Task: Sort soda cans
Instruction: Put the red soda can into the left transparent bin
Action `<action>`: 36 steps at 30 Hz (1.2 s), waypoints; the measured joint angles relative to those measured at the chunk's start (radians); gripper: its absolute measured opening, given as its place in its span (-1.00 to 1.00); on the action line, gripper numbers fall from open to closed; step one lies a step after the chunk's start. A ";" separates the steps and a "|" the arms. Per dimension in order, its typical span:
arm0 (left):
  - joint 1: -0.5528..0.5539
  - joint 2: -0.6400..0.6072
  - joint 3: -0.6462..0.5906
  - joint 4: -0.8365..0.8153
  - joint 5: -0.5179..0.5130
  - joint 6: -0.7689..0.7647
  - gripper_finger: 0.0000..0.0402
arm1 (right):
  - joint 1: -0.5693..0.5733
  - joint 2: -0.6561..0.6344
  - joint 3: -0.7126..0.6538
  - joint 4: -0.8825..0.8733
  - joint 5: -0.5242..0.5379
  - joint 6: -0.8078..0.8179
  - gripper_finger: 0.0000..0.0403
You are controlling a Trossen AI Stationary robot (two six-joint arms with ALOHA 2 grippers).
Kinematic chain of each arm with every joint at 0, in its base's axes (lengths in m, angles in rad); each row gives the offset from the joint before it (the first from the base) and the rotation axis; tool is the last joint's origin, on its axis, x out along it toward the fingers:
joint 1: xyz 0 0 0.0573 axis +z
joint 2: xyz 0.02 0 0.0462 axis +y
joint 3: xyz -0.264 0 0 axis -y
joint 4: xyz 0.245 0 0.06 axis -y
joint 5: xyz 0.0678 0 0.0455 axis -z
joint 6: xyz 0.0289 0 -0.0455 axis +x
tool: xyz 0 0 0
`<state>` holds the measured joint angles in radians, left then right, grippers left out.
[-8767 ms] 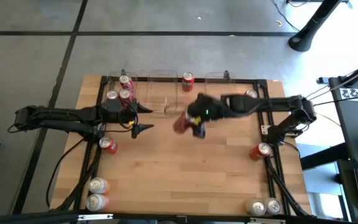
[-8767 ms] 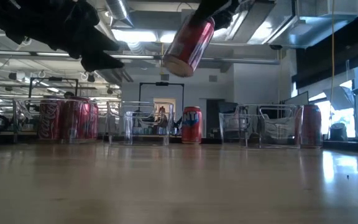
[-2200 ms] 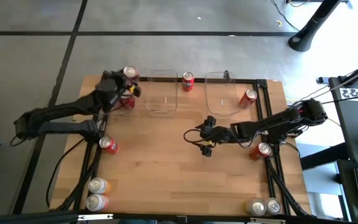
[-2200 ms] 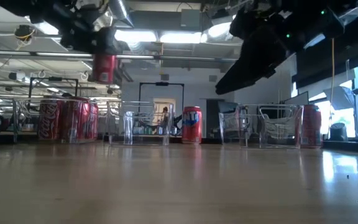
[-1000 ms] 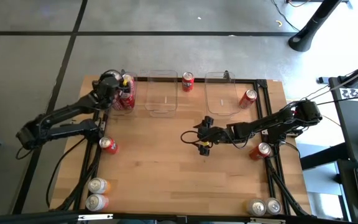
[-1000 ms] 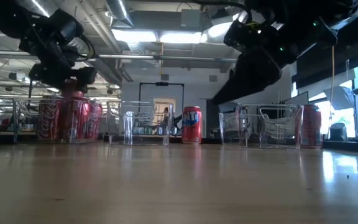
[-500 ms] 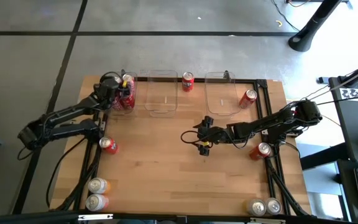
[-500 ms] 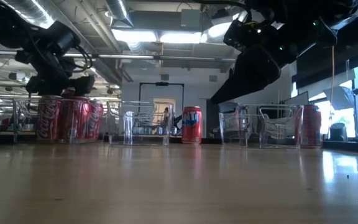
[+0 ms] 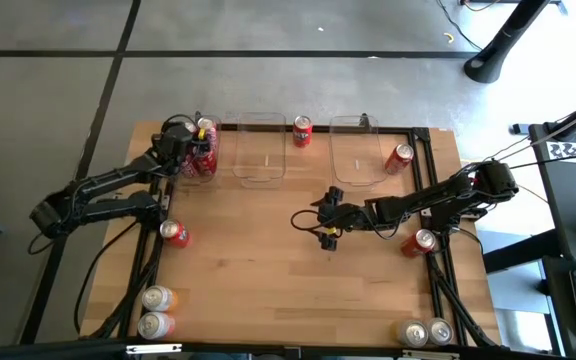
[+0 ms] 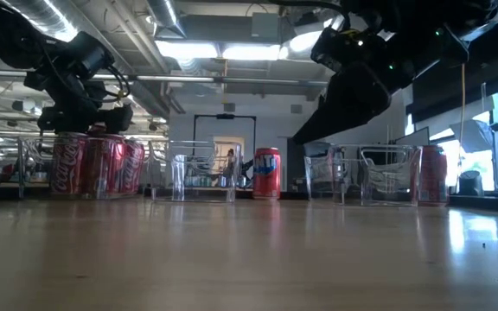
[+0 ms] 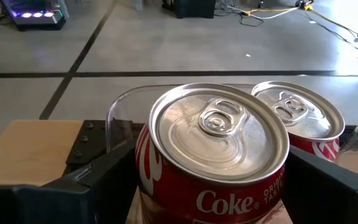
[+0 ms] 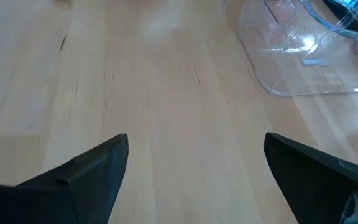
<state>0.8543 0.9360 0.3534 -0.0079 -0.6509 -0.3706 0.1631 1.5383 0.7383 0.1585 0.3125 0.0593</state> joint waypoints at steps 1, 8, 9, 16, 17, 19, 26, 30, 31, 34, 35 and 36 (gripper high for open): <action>0.000 0.000 0.000 -0.001 0.000 0.000 0.59 | 0.000 0.000 0.000 0.000 -0.003 0.000 0.86; -0.003 0.000 -0.001 -0.012 0.001 -0.046 0.59 | 0.000 0.000 0.000 0.000 -0.011 0.000 0.86; -0.003 0.000 -0.001 -0.014 0.001 -0.048 0.59 | 0.000 0.000 0.000 0.000 -0.011 0.000 0.86; -0.003 0.000 -0.001 -0.017 0.004 -0.014 0.59 | 0.000 0.000 0.000 -0.003 -0.011 0.014 0.86; -0.003 0.000 -0.001 -0.021 0.004 -0.013 0.59 | 0.000 0.000 0.000 -0.003 -0.011 0.014 0.86; -0.003 0.000 0.000 -0.025 0.004 -0.014 0.59 | 0.000 0.000 0.000 -0.003 -0.011 0.014 0.86; -0.003 0.000 -0.001 -0.029 0.004 -0.016 0.59 | 0.000 0.000 0.000 -0.002 -0.011 0.014 0.86; -0.003 0.000 -0.001 -0.030 0.004 -0.016 0.59 | 0.000 0.000 0.000 -0.002 -0.011 0.014 0.86; -0.003 0.000 -0.001 -0.030 0.004 -0.014 0.59 | 0.000 0.000 0.000 -0.002 -0.011 0.014 0.86; -0.001 0.001 -0.001 -0.030 0.004 -0.012 0.59 | 0.000 0.000 0.000 -0.002 -0.011 0.014 0.86; 0.002 0.001 -0.001 -0.030 0.006 -0.011 0.59 | 0.000 0.000 0.000 -0.002 -0.011 0.014 0.86; 0.005 0.001 -0.001 -0.029 0.007 -0.011 0.59 | 0.000 0.000 0.000 -0.002 -0.011 0.014 0.86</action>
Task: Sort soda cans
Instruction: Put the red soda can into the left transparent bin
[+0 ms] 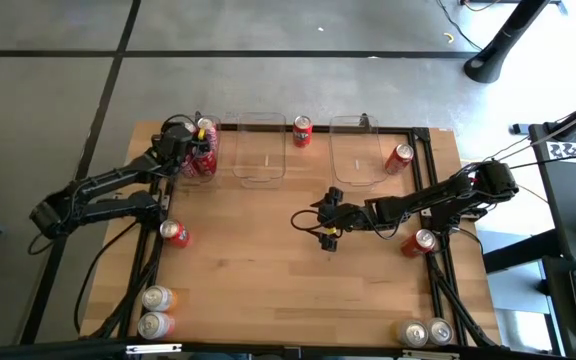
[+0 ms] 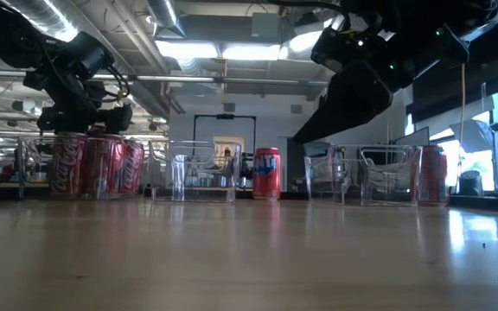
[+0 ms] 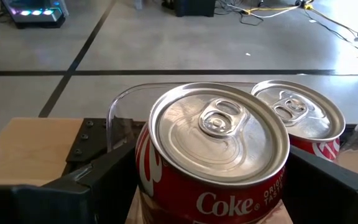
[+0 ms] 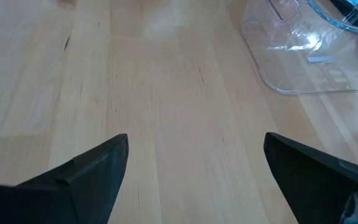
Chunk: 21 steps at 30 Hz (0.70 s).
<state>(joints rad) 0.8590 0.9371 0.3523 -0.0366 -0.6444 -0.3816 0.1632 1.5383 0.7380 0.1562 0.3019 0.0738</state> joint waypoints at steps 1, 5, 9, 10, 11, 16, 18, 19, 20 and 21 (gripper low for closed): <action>0.001 0.000 0.000 0.001 0.001 0.000 0.59 | 0.000 0.000 0.000 0.000 0.000 0.000 0.86; 0.001 0.000 -0.001 0.001 0.001 0.001 0.59 | 0.000 0.000 0.000 0.000 0.000 0.000 0.86; 0.001 0.000 -0.001 0.002 0.009 0.002 0.65 | 0.000 0.000 0.000 0.000 -0.018 0.000 0.86; 0.002 0.000 -0.001 0.003 0.013 0.006 0.69 | 0.000 0.000 0.000 0.000 -0.020 0.000 0.86; 0.002 0.000 -0.001 0.005 0.016 0.009 0.74 | 0.000 0.000 0.000 0.000 -0.026 0.000 0.86; -0.009 0.001 -0.002 0.008 0.027 0.014 0.93 | 0.000 0.000 0.000 0.000 -0.027 0.000 0.86; -0.009 0.001 -0.002 0.008 0.028 0.015 0.95 | 0.000 0.000 0.000 0.000 -0.027 0.000 0.86; -0.009 0.001 -0.002 0.008 0.028 0.013 0.95 | 0.000 0.000 0.000 0.000 -0.027 0.000 0.86; -0.009 0.000 -0.002 0.008 0.028 0.011 0.94 | 0.000 0.000 0.000 0.000 -0.026 0.000 0.86; -0.009 -0.002 -0.002 0.007 0.029 0.011 0.94 | 0.000 0.000 0.000 0.000 -0.026 0.000 0.86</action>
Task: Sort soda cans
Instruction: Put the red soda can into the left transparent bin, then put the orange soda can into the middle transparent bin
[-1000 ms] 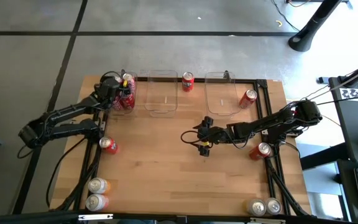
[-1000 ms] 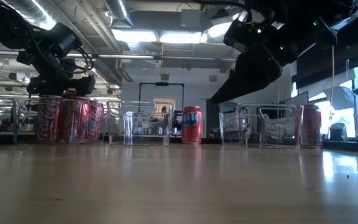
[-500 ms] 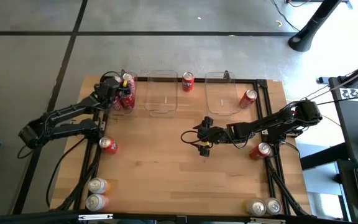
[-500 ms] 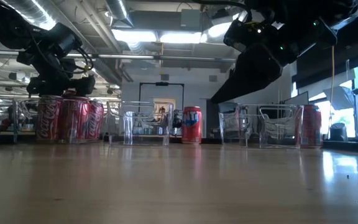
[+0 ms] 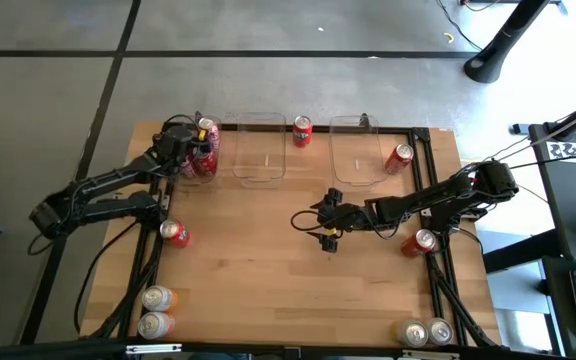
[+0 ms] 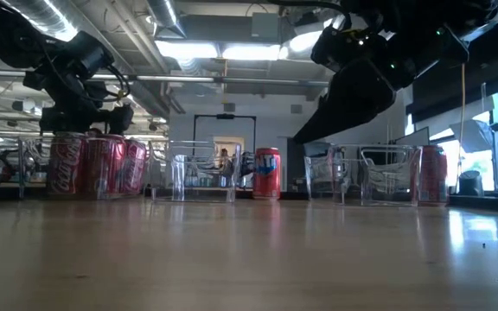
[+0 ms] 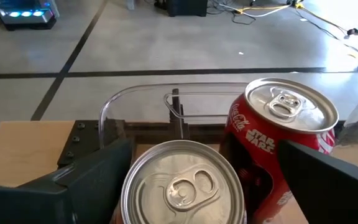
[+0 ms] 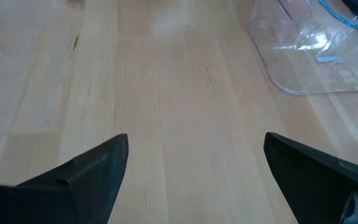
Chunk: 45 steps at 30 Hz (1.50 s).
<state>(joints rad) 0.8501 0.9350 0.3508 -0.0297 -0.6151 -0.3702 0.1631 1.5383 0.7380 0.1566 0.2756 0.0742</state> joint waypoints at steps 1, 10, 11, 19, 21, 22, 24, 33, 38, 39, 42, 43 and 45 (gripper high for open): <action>0.000 -0.004 0.000 -0.002 0.001 0.000 0.94 | 0.000 0.000 0.000 0.000 0.000 0.000 0.86; -0.001 -0.125 0.038 -0.057 0.051 0.066 0.94 | 0.000 0.000 0.000 0.000 0.000 0.006 0.86; -0.001 -0.141 0.044 -0.050 0.060 0.072 0.94 | 0.000 0.000 0.000 0.000 0.000 0.009 0.86; -0.003 -0.241 0.048 -0.056 0.159 0.135 0.93 | 0.000 0.000 0.000 0.000 0.000 0.011 0.86; -0.012 -0.270 0.048 -0.054 0.201 0.147 0.93 | 0.000 0.000 0.000 0.000 0.000 0.011 0.86; -0.019 -0.284 0.048 -0.048 0.235 0.170 0.93 | 0.000 0.000 0.000 0.000 0.000 0.011 0.86; -0.038 -0.302 0.048 -0.008 0.371 0.230 0.93 | 0.000 0.000 0.000 0.000 0.000 0.031 0.86; -0.176 -0.311 0.050 0.176 0.829 0.267 0.93 | 0.000 0.000 0.016 -0.005 0.002 0.077 0.86; -0.248 -0.308 0.049 0.182 0.829 0.266 0.93 | -0.005 -0.005 0.089 -0.082 0.051 0.074 0.86; -0.263 -0.305 0.048 0.184 0.830 0.271 0.93 | -0.010 -0.005 0.122 -0.126 0.079 0.075 0.86; -0.296 -0.298 0.047 0.208 0.830 0.310 0.93 | -0.040 -0.006 0.231 -0.303 0.155 0.070 0.86; -0.304 -0.299 0.047 0.209 0.830 0.306 0.93 | -0.055 -0.006 0.269 -0.346 0.169 0.067 0.86; -0.319 -0.299 0.047 0.201 0.829 0.304 0.93 | -0.096 -0.006 0.340 -0.417 0.187 0.061 0.86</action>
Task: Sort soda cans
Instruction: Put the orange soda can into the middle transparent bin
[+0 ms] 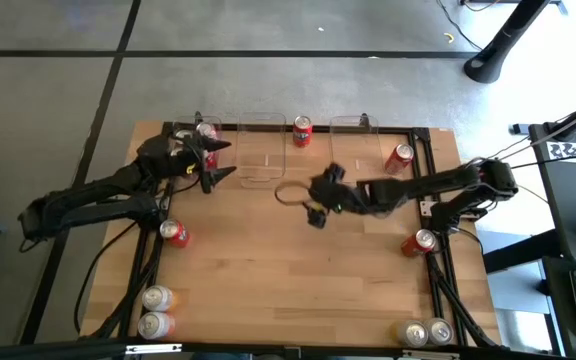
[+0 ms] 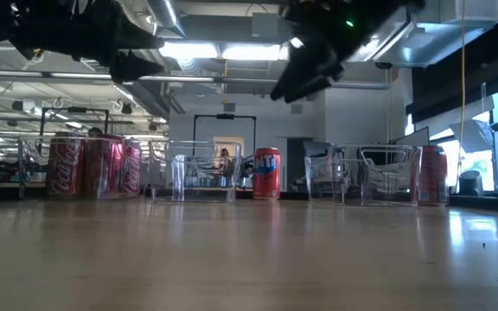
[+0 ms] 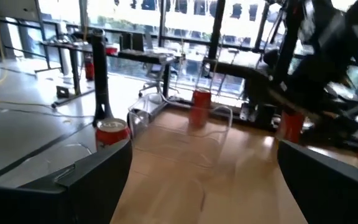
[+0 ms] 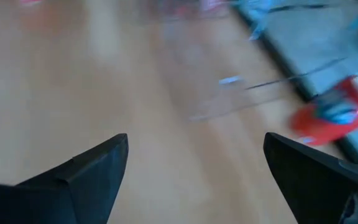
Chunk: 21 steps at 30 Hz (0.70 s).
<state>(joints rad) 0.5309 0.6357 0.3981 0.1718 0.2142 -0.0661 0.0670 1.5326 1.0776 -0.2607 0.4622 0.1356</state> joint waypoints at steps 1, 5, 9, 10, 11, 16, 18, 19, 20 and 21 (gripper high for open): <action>-0.008 0.000 0.000 -0.015 0.000 0.006 0.93 | -0.024 0.000 0.033 -0.032 0.006 -0.001 0.86; -0.031 0.000 0.000 -0.093 0.000 0.018 0.93 | -0.149 0.000 0.139 -0.095 -0.014 -0.017 0.86; -0.041 -0.001 0.000 -0.092 0.000 0.021 0.93 | -0.305 0.001 0.180 -0.088 -0.124 -0.035 0.86; -0.041 -0.001 0.000 -0.092 0.000 0.023 0.93 | -0.345 0.004 0.185 -0.077 -0.150 -0.035 0.86; -0.041 0.000 0.000 -0.093 0.000 0.027 0.93 | -0.386 0.008 0.187 -0.064 -0.174 -0.035 0.86; -0.041 0.000 0.000 -0.080 0.000 0.043 0.93 | -0.566 0.077 0.186 0.032 -0.326 -0.035 0.86; -0.041 0.000 0.000 -0.076 0.000 0.043 0.93 | -0.618 0.119 0.186 0.102 -0.377 -0.035 0.86; -0.041 0.000 0.000 -0.077 0.000 0.043 0.93 | -0.640 0.141 0.186 0.134 -0.403 -0.035 0.86; -0.041 0.000 0.000 -0.077 -0.001 0.043 0.93 | -0.660 0.165 0.186 0.161 -0.426 -0.036 0.86; -0.041 0.000 0.000 -0.077 -0.001 0.043 0.93 | -0.675 0.189 0.186 0.194 -0.443 -0.036 0.86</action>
<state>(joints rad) 0.4904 0.6357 0.3981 0.0944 0.2134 -0.0231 -0.6084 1.7219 1.2640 -0.0667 0.0196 0.0992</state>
